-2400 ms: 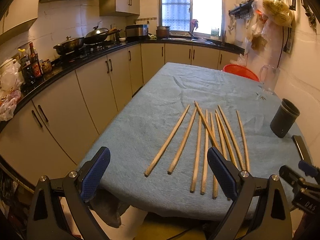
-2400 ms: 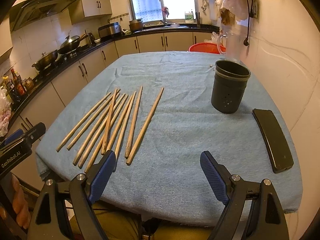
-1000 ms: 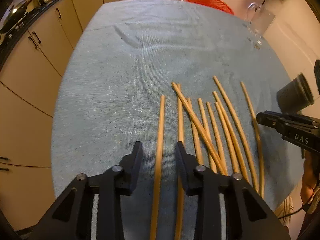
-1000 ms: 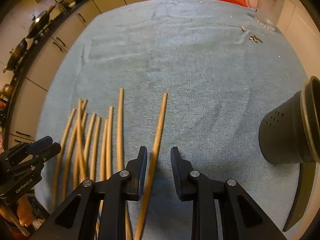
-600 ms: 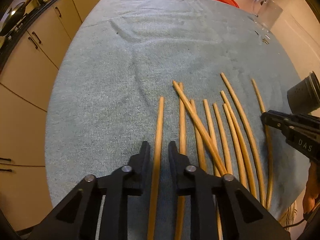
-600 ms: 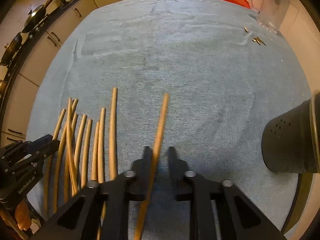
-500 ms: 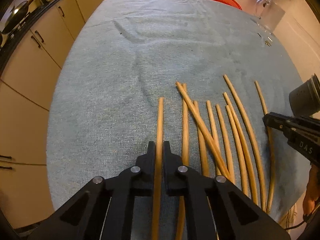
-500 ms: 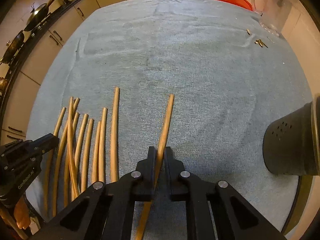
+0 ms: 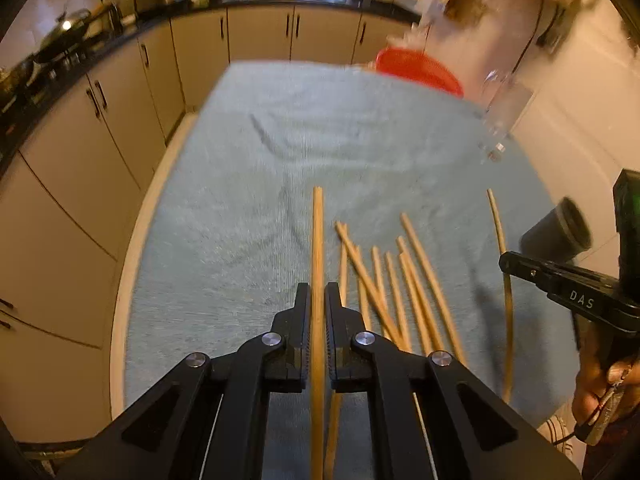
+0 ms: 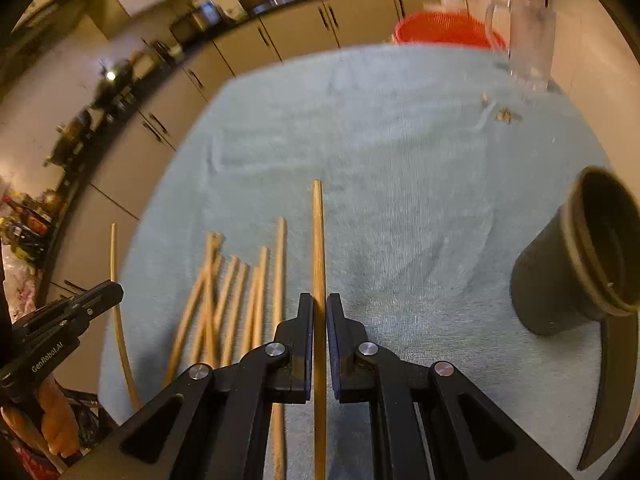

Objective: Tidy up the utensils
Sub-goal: 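Lower the left gripper onto a wooden chopstick and close while the right gripper grasps another, then lift the held chopsticks and carry both grippers over the grey utensil cup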

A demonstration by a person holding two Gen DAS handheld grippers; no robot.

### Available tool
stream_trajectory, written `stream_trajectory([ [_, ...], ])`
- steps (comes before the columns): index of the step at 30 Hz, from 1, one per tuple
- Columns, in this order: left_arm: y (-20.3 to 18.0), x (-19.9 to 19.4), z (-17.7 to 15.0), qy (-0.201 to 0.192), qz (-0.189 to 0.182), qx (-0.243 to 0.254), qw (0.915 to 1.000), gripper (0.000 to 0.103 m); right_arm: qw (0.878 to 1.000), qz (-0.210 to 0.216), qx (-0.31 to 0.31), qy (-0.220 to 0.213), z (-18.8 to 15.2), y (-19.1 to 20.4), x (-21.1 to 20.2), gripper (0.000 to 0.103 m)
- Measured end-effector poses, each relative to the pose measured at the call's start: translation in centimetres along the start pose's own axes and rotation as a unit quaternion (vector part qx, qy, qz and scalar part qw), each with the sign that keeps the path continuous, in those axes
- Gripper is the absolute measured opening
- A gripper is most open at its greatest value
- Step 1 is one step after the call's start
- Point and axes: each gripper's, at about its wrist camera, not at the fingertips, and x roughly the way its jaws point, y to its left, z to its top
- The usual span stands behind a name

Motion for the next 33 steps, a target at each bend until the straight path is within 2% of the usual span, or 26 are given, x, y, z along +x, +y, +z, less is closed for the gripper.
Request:
stream_trajectory([
  [6, -1.2, -5.1, -0.5, -0.057, -0.011, 0.006, 0.9983, 0.006, 0.997, 0.011, -0.016, -0.071, -1.4, 1.1, -4.7, 0.007],
  [13, -2.8, -9.0, -0.8, -0.091, -0.022, 0.024, 0.9953, 0.006, 0.989, 0.010, -0.044, -0.141, -3.2, 2.6, -9.3, 0.007],
  [21, -4.5, -10.8, -0.4, -0.106, -0.030, 0.037, 0.9932, 0.006, 0.985, 0.014, -0.047, -0.168, -3.8, 2.7, -11.9, 0.007],
  [33, -8.5, -12.7, 1.8, -0.124, -0.057, 0.064, 0.9886, 0.006, 0.979, 0.024, -0.015, -0.201, -2.9, -0.5, -16.0, 0.007],
])
